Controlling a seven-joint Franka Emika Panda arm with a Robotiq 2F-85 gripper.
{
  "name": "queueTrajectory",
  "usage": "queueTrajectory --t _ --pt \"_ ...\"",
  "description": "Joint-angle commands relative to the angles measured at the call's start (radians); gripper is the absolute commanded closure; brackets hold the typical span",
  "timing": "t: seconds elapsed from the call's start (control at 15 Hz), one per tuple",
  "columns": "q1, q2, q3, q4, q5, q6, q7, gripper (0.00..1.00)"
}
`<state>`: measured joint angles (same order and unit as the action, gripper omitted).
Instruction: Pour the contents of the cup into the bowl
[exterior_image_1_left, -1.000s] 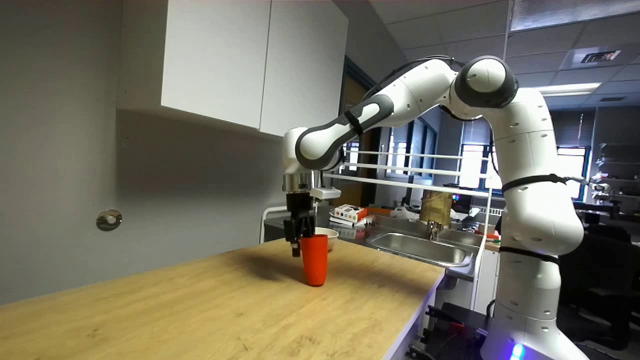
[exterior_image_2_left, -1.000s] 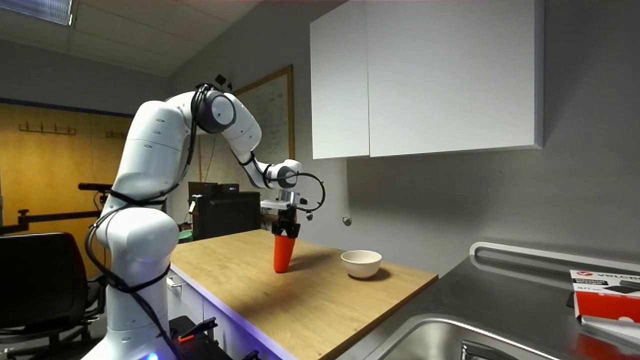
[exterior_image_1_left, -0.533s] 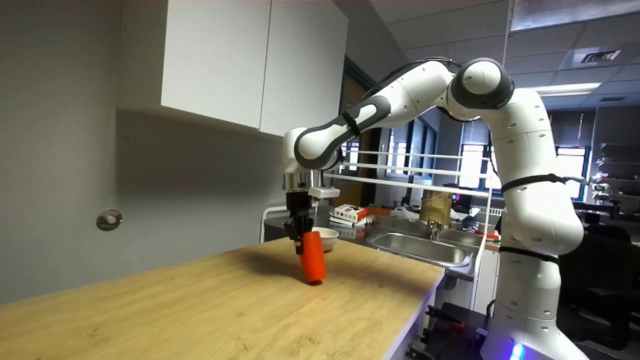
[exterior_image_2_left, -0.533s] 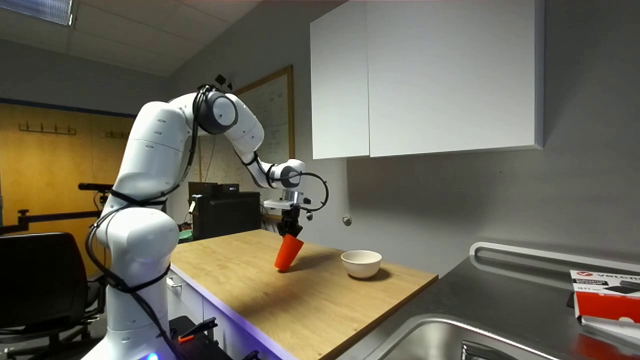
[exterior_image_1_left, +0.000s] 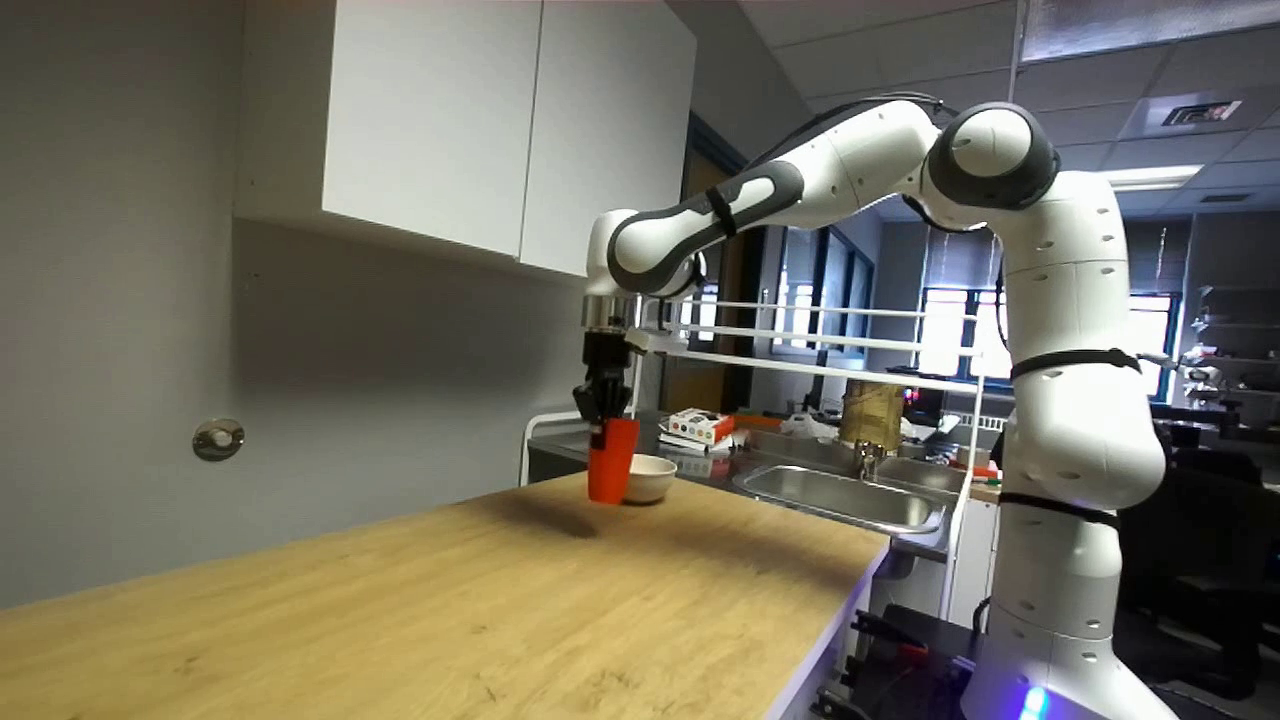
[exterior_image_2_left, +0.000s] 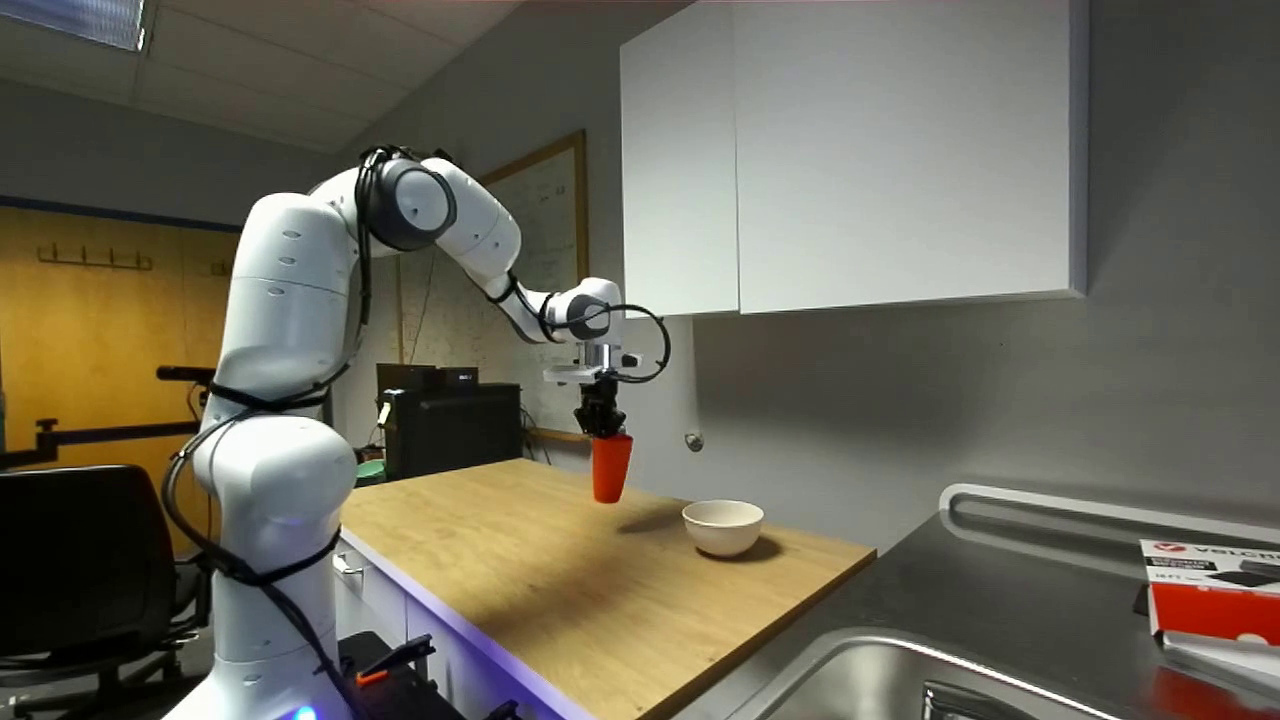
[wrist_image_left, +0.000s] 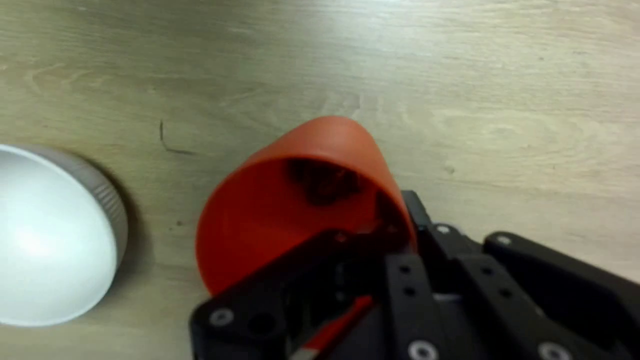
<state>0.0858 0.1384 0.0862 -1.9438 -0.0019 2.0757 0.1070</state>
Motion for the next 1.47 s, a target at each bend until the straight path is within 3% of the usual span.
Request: queueTrajectory --t 0.0,0.6,1.0,1.4 --pt "-0.014 -0.052 -0.017 0.075 -0.007 -0.026 -0.044 0.99" --pt "-0.104 0.166 -0.059 0.426 0.104 -0.096 -0.239 0.99" --pt "-0.264 0.296 -0.037 0.543 0.413 -0.126 -0.455 0.99" --pt "-0.418 0.362 -0.028 0.527 0.704 -0.164 -0.649 0.99"
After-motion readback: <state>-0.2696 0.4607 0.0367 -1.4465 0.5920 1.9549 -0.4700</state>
